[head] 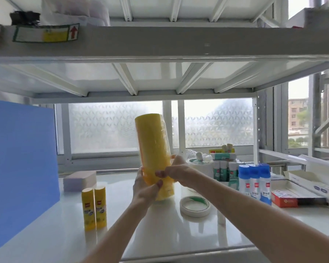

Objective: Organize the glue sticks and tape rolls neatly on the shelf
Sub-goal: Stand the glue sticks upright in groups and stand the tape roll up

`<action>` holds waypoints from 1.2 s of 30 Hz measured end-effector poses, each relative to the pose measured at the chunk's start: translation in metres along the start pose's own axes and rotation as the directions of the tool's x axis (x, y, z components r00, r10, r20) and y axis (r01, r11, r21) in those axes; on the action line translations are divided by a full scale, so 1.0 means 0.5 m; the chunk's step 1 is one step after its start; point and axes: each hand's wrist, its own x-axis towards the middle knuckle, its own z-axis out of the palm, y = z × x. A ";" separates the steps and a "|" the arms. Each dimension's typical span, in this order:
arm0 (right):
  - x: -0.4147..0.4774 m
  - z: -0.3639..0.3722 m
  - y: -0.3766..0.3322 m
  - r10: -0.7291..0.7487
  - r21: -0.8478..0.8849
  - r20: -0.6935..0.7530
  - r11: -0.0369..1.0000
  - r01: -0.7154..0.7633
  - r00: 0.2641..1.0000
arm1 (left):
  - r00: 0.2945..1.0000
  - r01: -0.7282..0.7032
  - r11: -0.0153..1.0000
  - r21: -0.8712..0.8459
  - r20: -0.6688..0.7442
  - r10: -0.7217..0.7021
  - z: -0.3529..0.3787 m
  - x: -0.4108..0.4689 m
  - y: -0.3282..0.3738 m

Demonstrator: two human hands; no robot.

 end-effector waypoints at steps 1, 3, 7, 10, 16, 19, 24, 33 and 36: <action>0.007 0.001 0.003 0.001 -0.004 0.006 1.000 -0.001 1.000 | 1.000 -0.006 1.000 0.026 -0.003 0.007 0.005 0.007 -0.003; 0.023 0.009 0.013 -0.017 -0.030 0.050 0.999 0.019 0.999 | 1.000 -0.008 0.998 0.065 0.004 0.008 0.011 0.023 -0.010; 0.076 0.025 0.057 -0.093 -0.025 0.082 0.995 0.096 0.992 | 0.997 0.004 0.997 0.083 0.073 -0.010 0.011 0.051 -0.014; 0.038 0.023 0.025 -0.119 0.194 0.115 0.976 0.095 0.986 | 0.990 -0.008 1.000 0.005 0.142 0.007 0.013 0.076 -0.024; 0.056 0.067 0.014 0.025 0.350 -0.116 0.936 0.017 0.993 | 1.000 0.022 0.997 0.076 0.006 -0.023 0.035 0.088 -0.024; 0.052 0.095 0.023 -0.012 0.350 -0.160 0.934 0.068 0.987 | 0.998 0.020 0.994 0.112 -0.055 -0.014 0.041 0.098 -0.033; 0.060 0.092 0.023 -0.017 0.363 -0.102 0.930 0.053 0.995 | 1.000 0.023 0.997 0.069 -0.008 -0.022 0.028 0.111 -0.036; 0.068 0.108 0.055 0.226 0.434 -0.110 0.887 -0.158 0.968 | 0.993 0.111 0.989 -0.095 0.056 -0.106 0.038 0.128 -0.083; 0.101 0.143 0.075 0.167 0.454 -0.192 0.889 -0.063 0.967 | 0.992 0.129 0.983 -0.133 0.017 -0.128 0.039 0.125 -0.073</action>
